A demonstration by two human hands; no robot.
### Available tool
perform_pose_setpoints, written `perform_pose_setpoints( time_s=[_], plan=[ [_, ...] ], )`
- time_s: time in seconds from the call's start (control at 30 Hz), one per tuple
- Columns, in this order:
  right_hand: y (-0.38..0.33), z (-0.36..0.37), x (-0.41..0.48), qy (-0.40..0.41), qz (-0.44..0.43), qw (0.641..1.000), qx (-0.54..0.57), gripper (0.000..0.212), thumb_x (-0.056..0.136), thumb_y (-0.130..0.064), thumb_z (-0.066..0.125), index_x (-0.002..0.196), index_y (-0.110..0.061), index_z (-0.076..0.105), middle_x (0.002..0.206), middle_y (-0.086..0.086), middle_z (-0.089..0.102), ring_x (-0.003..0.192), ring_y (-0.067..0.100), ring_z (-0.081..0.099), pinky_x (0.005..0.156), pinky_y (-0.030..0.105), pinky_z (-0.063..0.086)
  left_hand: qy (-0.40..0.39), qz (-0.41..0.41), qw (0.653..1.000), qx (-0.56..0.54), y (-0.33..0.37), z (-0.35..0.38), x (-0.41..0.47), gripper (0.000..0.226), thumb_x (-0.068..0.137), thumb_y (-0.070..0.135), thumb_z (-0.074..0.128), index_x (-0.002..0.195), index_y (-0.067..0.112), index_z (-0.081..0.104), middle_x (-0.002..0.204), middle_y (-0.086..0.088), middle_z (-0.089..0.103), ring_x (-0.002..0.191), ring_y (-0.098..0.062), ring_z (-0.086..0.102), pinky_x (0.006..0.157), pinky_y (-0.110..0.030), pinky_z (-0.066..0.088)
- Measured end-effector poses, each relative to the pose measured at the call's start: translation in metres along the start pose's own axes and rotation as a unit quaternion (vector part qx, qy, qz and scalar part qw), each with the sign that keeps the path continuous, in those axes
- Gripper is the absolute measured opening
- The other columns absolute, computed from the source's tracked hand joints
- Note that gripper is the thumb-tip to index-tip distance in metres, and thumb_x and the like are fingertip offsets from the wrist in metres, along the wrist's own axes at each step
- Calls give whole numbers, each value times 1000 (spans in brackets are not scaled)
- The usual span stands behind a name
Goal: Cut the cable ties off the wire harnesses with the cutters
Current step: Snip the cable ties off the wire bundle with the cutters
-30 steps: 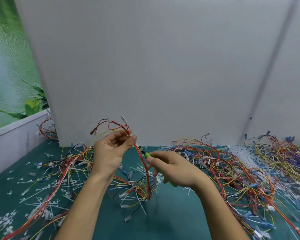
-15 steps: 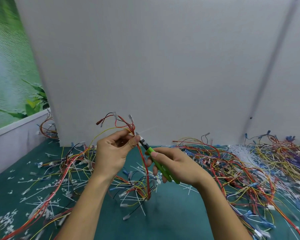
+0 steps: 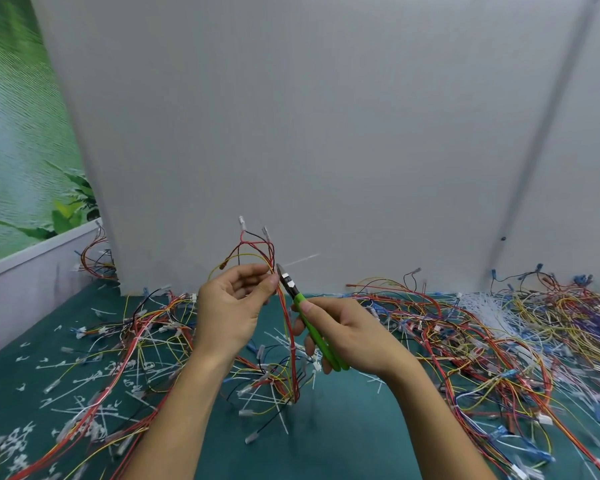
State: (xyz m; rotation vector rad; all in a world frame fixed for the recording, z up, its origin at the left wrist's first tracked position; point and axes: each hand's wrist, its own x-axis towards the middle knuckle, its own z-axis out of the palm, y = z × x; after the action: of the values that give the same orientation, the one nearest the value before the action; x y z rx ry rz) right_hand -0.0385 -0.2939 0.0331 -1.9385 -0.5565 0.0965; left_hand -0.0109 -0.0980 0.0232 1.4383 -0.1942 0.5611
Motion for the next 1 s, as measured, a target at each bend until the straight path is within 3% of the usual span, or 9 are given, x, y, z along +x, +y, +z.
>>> perform_pose_setpoints(
  time_s=[0.17, 0.3, 0.47, 0.57, 0.63, 0.77, 0.87, 1.0],
  plan=[
    [-1, 4, 2, 5, 5, 1000, 12, 54, 97, -63, 49, 107, -14, 70, 98, 23, 71, 82, 59, 63, 63, 62, 60, 6, -2, 1000, 16, -5, 1, 1, 16, 83, 12, 81, 94, 23, 76, 87, 4, 79, 79, -10, 75, 67, -16, 56],
    [-6, 7, 2, 7, 10, 1000, 27, 47, 108, -45, 45, 105, -4, 68, 96, 28, 68, 81, 50, 67, 64, 63, 60, 3, -14, 1000, 18, -5, 2, 0, 16, 85, 9, 79, 95, 21, 77, 88, 6, 79, 79, -7, 74, 66, -16, 56],
    [-9, 12, 2, 11, 43, 997, 62, 52, 110, -44, 40, 105, 2, 65, 96, 29, 68, 85, 52, 65, 70, 66, 59, -8, -34, 999, 14, -4, 5, -2, 16, 86, 7, 78, 94, 20, 75, 86, 7, 79, 74, -3, 72, 63, -15, 54],
    [-9, 13, 3, 1, 66, 989, 129, 52, 110, -42, 40, 113, 4, 64, 114, 26, 65, 82, 29, 69, 65, 52, 63, -16, -35, 999, 21, -2, 5, -3, 16, 87, 7, 77, 96, 20, 76, 87, 7, 79, 73, -3, 72, 63, -13, 53],
    [-9, 12, 4, -6, 77, 984, 158, 49, 111, -39, 40, 117, 3, 63, 117, 21, 66, 84, 23, 68, 65, 47, 61, -18, -32, 999, 28, -1, 4, -4, 16, 87, 7, 77, 96, 21, 76, 87, 8, 79, 73, -2, 72, 63, -13, 53],
    [-7, 12, 5, 0, 91, 982, 166, 46, 112, -38, 37, 121, -1, 62, 108, 14, 69, 84, 24, 68, 69, 50, 61, -20, -22, 998, 55, -1, 4, -5, 17, 88, 10, 77, 95, 25, 76, 88, 12, 78, 77, -2, 73, 67, -12, 54],
    [-6, 19, 8, 25, 79, 991, 109, 50, 111, -42, 34, 112, -3, 65, 108, 22, 67, 81, 26, 65, 69, 53, 61, -13, -13, 997, 81, -3, 4, -6, 18, 88, 13, 77, 99, 28, 78, 90, 15, 78, 84, -1, 73, 72, -12, 55],
    [-3, 26, 9, 43, 61, 997, 26, 62, 107, -57, 34, 103, -4, 66, 95, 24, 70, 78, 47, 70, 68, 61, 60, -3, -10, 996, 85, -7, 5, -5, 19, 89, 13, 77, 100, 28, 78, 91, 16, 78, 87, 0, 73, 77, -13, 56]
  ],
)
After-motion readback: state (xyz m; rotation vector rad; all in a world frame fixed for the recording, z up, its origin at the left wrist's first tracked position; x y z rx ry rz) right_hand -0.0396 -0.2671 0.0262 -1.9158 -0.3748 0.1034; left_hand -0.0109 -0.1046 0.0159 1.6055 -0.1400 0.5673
